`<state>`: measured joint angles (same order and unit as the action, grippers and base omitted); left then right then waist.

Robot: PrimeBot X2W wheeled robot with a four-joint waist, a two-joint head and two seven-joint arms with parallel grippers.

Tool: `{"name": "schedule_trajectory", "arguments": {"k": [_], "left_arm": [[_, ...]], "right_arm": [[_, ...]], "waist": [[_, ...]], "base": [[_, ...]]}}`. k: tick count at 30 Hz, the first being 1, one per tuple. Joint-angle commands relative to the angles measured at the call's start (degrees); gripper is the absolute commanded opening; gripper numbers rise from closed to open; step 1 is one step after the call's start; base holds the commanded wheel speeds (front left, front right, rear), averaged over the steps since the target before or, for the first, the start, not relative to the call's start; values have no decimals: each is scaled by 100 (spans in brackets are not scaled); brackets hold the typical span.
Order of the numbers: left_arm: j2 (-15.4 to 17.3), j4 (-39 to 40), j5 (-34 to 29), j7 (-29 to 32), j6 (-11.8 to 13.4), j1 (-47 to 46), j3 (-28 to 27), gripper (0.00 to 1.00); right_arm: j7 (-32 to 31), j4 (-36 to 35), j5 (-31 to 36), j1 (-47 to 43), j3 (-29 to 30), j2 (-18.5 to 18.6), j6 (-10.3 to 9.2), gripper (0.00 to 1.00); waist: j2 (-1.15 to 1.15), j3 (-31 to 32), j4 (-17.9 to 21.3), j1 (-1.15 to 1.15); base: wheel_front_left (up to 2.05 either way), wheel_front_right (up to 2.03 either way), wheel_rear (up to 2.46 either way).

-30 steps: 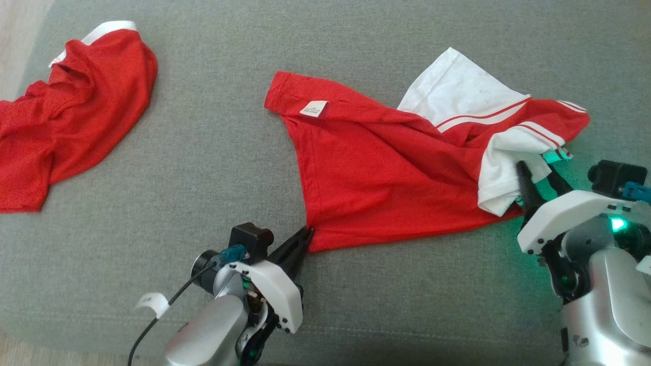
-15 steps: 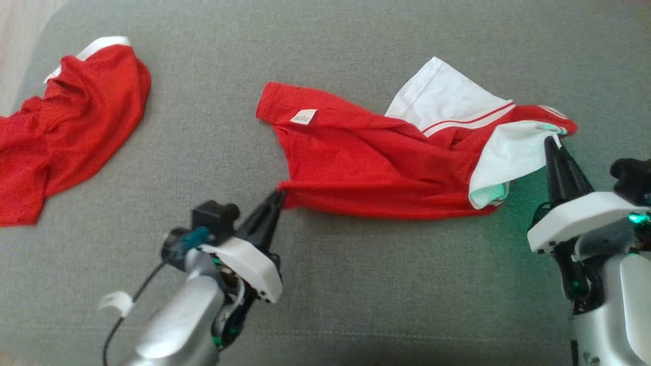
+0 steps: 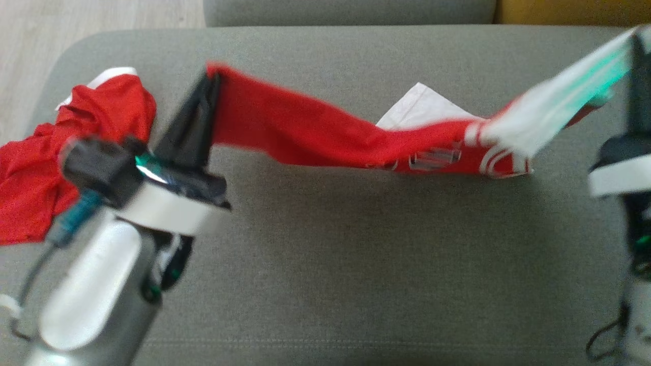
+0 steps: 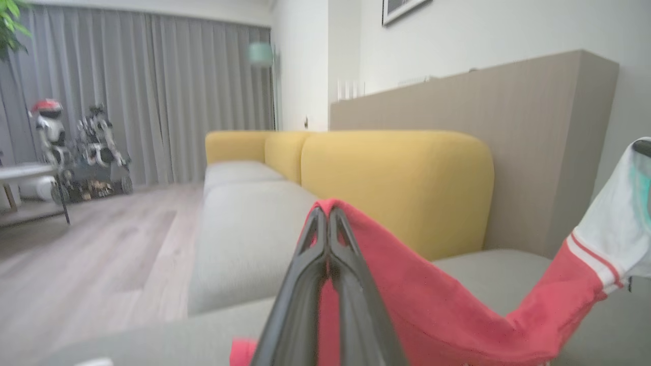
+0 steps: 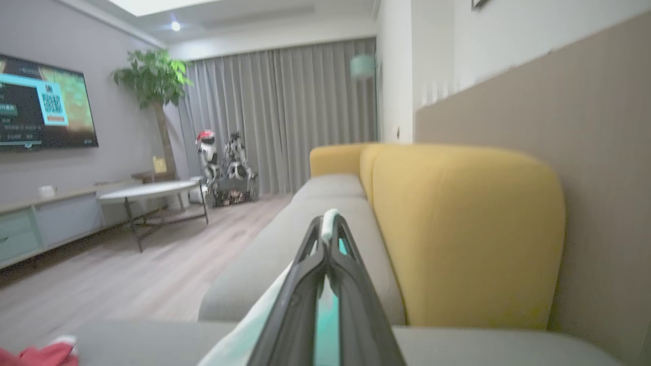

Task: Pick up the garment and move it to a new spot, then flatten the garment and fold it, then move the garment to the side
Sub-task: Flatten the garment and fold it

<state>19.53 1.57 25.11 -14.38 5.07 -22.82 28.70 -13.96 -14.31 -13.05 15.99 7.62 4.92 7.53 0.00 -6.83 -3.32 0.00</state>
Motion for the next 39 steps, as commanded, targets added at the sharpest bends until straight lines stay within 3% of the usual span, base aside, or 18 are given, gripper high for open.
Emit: {"name": "schedule_trajectory", "arguments": {"k": [1, 10, 22, 33, 39], "left_arm": [[219, 343, -46, 40, 34, -494, -335, 0], [627, 1135, -34, 870, 71, -1740, -800, 0], [620, 1085, 327, 1386, 46, -2261, -932, 0], [304, -40, 598, 1081, -207, -2813, -915, 0], [-115, -1709, 504, 393, -578, -4047, -834, 0]], "right_arm": [[-57, -349, 7, 392, -51, 120, -4, 0], [-446, -1126, -93, 1612, 338, 506, -4, 0], [-786, -991, -378, 2570, 431, 768, -4, 0], [-673, 588, -707, 3705, 57, 823, -4, 0], [142, 2487, -700, 5338, -298, 657, -4, 0]], "waist": [[0, 83, -14, 0], [0, 415, -70, 0], [0, 576, -26, 0], [0, 132, -24, 0], [0, -392, 23, 0]], "base": [[0, 0, 0], [0, 0, 0], [0, 0, 0], [0, 0, 0], [0, 0, 0]]}}
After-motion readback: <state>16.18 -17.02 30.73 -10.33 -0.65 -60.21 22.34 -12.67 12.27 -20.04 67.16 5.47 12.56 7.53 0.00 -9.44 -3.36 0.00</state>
